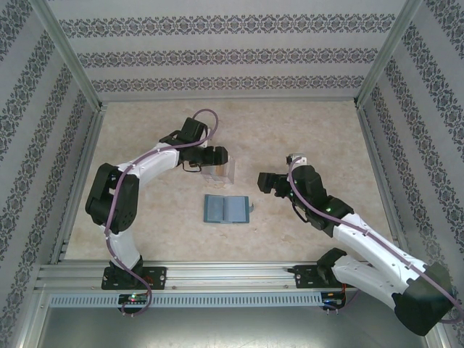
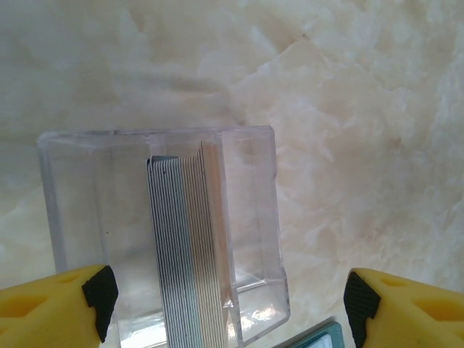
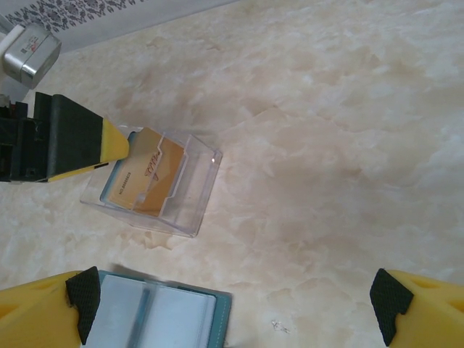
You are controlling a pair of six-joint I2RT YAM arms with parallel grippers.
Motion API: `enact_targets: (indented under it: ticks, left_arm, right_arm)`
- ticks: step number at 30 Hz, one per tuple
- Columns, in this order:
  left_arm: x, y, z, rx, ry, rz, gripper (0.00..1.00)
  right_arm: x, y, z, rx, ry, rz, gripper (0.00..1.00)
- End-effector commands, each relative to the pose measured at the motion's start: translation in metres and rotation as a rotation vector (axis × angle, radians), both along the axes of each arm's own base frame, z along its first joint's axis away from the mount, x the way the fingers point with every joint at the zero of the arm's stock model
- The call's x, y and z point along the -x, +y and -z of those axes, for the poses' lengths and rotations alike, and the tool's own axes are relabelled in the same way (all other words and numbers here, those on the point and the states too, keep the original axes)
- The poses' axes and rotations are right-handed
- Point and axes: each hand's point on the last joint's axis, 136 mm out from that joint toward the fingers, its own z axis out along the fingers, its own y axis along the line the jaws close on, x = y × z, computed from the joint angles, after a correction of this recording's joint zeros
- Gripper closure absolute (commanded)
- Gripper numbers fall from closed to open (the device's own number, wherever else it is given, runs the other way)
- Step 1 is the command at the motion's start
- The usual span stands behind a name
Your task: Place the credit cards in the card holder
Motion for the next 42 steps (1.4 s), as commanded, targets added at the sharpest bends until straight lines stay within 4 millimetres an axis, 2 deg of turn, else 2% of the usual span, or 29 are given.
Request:
enact_targets:
  ticks: [1,6,13,16,19,23,29,37,40,42]
  left_arm:
    - [0.003,-0.007,0.005,-0.046,0.026,0.041,0.16]
    - [0.008,-0.011,0.011,-0.116,0.071,0.085,0.19]
    - [0.01,-0.014,0.011,-0.107,0.097,0.085,0.26]
    - [0.01,-0.017,0.007,-0.089,0.093,0.085,0.29]
    - [0.01,-0.02,0.001,-0.066,0.09,0.092,0.37]
    - [0.007,-0.011,-0.008,-0.099,0.042,0.058,0.47]
    - [0.007,-0.008,-0.019,-0.102,0.01,0.047,0.51]
    - [0.008,-0.008,-0.013,-0.102,0.016,0.049,0.6]
    - [0.009,-0.007,-0.006,-0.113,0.035,0.049,0.61]
    - [0.009,-0.005,-0.003,-0.125,0.043,0.046,0.65]
  right_arm:
    - [-0.001,-0.001,0.002,-0.003,0.005,0.002,0.02]
    - [-0.001,0.002,0.001,-0.009,0.004,-0.014,0.02]
    - [0.003,0.002,0.004,-0.017,0.016,-0.023,0.02]
    - [0.003,0.002,0.002,-0.019,0.012,-0.023,0.02]
    - [0.004,0.001,0.002,-0.023,0.008,-0.016,0.02]
    - [0.004,0.001,0.002,-0.025,0.012,-0.019,0.02]
    - [0.005,0.001,0.006,-0.027,0.022,-0.019,0.02]
    - [0.003,0.002,0.009,-0.026,0.033,-0.014,0.02]
    - [0.003,0.003,0.009,-0.031,0.035,-0.014,0.02]
    - [0.003,0.002,0.009,-0.029,0.036,-0.01,0.02]
